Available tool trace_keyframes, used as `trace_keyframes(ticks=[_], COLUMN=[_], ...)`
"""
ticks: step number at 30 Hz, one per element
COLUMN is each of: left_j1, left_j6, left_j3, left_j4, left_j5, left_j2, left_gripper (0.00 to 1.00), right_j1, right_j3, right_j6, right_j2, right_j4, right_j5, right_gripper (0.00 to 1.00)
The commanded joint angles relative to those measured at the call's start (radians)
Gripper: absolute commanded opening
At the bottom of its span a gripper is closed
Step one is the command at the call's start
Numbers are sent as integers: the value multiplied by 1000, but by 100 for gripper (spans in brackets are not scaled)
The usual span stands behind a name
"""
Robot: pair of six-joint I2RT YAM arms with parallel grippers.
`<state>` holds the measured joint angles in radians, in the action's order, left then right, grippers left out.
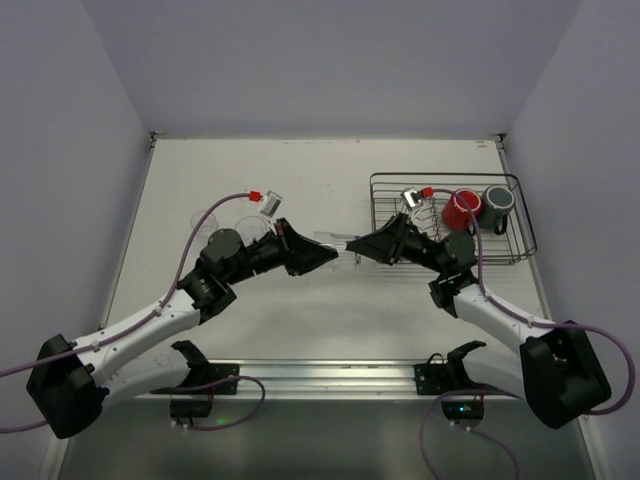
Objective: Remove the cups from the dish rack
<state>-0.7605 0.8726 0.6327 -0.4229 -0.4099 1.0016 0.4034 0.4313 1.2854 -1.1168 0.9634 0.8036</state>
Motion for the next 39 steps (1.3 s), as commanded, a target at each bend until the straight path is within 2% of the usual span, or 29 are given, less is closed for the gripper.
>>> trace_keyframes(ticks=[1,3,4,5,7,8,10,11,12,13,14,15,17,20,25,39], left_j1=[-8,-8,-8,-8,-8,-8,-7,-7,-7,-3,-2,3,27,88,229,259], left_j6=[-7,-24,-59,-85,-174,-205,-295,-319,-343,-386,-402,-418,-458,-494,-561,-612], left_j3=[-10,-4,7,48,112,151,283,332,417,459,494,524,585,608,613,674], left_j4=[-86,-36,-1,112,259,418,594,762,829,898,1014,1059,1166,1207,1185,1148], left_j5=[23,86,117,188,276,383,491,613,658,701,776,799,833,830,727,692], left_j2=[-38,-72,-84,-106,-113,-113,-87,-66,-25,1,58,87,142,222,301,459], left_gripper=[27,6,2,0,0,0,0,0,0,0,0,0,0,0,0,0], right_j1=[46,52,52,52,52,51,49,51,49,49,49,51,49,51,51,51], right_j3=[21,15,6,1,-15,-20,-28,-25,-17,4,18,32,58,89,74,40], right_j6=[34,51,54,49,35,26,-23,-53,-137,-188,-252,-359,-443,-555,-613,-638], right_j2=[-47,-69,-72,-74,-61,-55,-22,-3,20,46,108,142,233,297,348,311], right_j4=[158,189,201,198,180,160,77,20,-48,-228,-332,-421,-610,-767,-827,-802], right_j5=[-17,-32,-35,-38,-46,-52,-64,-70,-78,-121,-154,-193,-300,-383,-400,-374], right_gripper=[38,47,55,74,96,99,99,99,99,99,99,99,99,99,99,99])
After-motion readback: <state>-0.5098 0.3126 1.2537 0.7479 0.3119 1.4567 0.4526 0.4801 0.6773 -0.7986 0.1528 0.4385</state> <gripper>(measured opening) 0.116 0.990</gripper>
